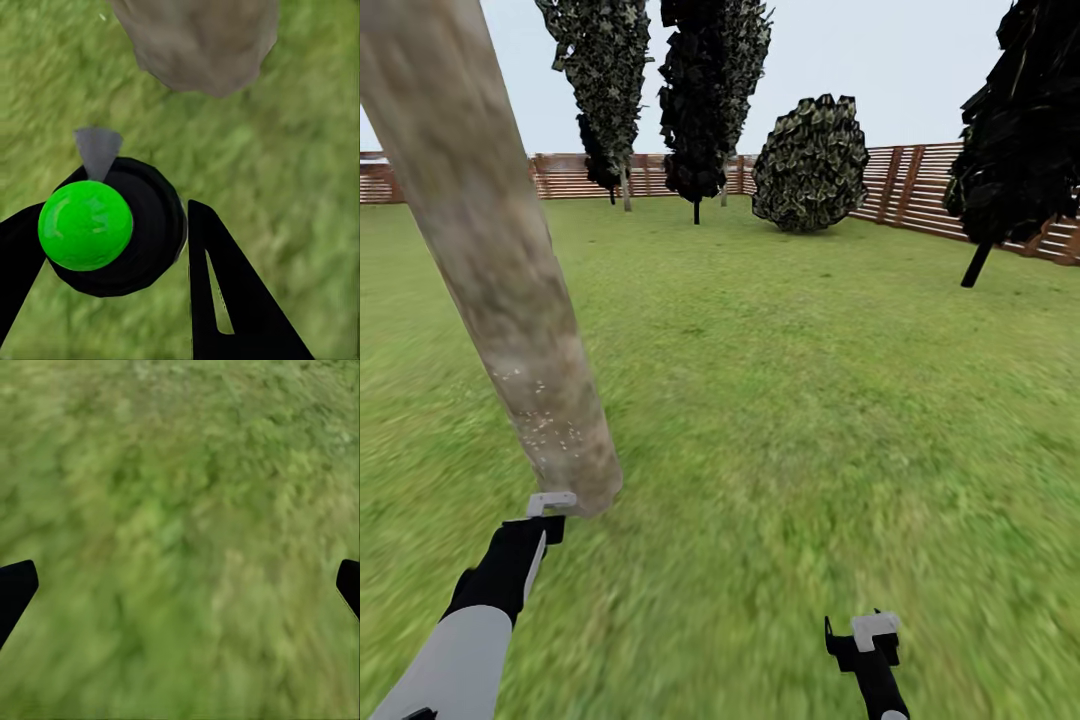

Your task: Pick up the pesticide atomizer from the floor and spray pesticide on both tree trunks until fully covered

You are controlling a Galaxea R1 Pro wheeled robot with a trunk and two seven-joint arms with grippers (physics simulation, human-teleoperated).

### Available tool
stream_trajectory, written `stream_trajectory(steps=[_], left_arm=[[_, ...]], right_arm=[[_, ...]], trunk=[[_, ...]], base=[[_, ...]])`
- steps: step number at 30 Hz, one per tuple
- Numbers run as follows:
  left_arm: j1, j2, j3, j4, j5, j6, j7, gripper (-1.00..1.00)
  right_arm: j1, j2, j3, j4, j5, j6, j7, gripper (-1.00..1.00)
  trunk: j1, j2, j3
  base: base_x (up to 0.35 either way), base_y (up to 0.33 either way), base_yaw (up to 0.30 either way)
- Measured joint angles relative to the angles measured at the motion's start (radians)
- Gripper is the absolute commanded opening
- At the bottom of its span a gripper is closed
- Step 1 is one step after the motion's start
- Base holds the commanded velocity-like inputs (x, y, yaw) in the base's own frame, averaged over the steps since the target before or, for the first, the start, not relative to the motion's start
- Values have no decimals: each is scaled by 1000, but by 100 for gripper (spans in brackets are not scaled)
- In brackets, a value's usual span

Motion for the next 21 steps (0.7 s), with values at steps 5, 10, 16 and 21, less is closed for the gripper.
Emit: stream_trajectory(steps=[5, 10, 16, 21], left_arm=[[0, -5, -2, -3, 0, -2, 1, -100], [0, -5, 0, -5, 0, -4, 2, -100], [0, -3, 0, -7, 0, -3, 2, -100], [0, -4, 0, -10, 0, -3, 2, -100]], right_arm=[[0, 0, 0, 0, 0, 0, -2, 100], [0, -2, -1, 0, -1, 0, -2, 100], [0, 0, 0, 0, -1, 0, -2, 100], [0, 0, 0, 0, -1, 0, -2, 100]], trunk=[[0, 0, 0], [0, 0, 0], [0, 0, 0], [0, 0, 0]], base=[[111, -249, 25], [18, -272, 0], [81, -273, 62], [35, -273, 265]])
